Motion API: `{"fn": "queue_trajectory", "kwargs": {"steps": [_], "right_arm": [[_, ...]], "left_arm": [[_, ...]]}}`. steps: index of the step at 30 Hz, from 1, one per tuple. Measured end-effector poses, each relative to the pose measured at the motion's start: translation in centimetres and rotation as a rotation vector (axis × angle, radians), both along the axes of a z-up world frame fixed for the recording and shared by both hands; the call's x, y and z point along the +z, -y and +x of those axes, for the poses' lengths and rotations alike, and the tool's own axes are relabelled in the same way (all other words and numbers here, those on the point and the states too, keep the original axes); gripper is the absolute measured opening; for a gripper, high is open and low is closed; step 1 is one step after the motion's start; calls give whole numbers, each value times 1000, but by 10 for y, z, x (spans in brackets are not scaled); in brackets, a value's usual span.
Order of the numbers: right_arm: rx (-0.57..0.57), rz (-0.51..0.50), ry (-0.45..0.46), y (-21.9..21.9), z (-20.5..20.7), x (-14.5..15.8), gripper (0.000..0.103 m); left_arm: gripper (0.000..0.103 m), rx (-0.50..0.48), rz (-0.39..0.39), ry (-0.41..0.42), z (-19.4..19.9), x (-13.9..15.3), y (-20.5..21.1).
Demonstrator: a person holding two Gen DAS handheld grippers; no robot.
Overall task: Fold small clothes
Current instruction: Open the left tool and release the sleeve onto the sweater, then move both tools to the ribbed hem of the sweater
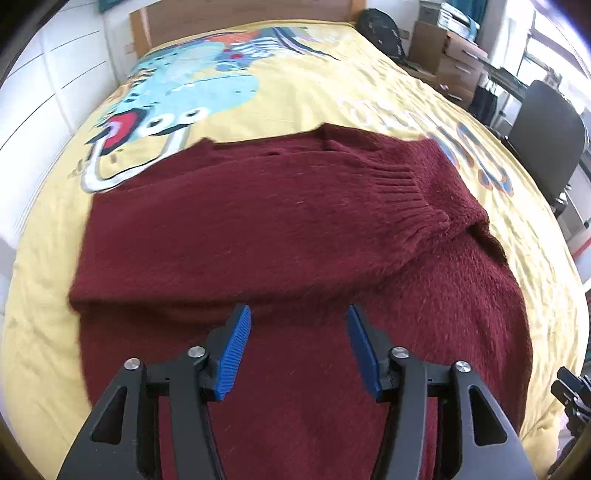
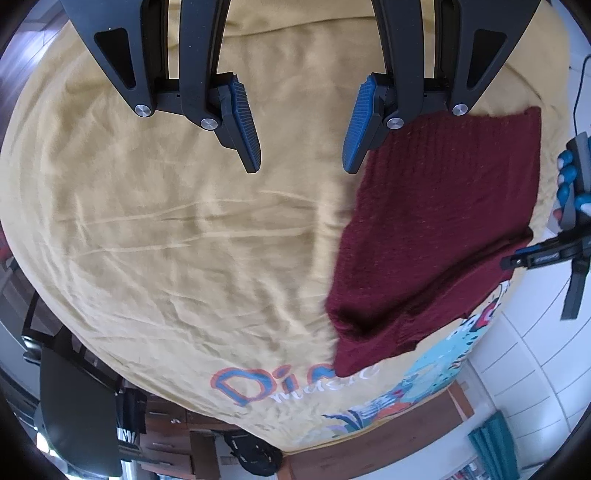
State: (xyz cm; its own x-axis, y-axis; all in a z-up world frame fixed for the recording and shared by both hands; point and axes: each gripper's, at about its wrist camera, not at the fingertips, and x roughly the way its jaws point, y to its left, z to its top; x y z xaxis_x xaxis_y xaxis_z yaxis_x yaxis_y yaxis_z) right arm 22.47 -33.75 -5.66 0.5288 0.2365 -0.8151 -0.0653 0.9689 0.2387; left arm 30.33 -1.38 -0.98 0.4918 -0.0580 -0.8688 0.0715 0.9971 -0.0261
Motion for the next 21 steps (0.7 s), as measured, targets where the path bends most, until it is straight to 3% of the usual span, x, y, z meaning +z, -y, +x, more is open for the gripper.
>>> {"fn": "queue_trajectory", "kwargs": {"steps": [9, 21], "right_arm": [[8, 4, 33, -10, -21, 18, 51], [50, 6, 86, -26, -45, 51, 55]], "left_arm": [[64, 92, -4, 10, -74, 29, -62], [64, 272, -76, 36, -154, 57, -148]]}}
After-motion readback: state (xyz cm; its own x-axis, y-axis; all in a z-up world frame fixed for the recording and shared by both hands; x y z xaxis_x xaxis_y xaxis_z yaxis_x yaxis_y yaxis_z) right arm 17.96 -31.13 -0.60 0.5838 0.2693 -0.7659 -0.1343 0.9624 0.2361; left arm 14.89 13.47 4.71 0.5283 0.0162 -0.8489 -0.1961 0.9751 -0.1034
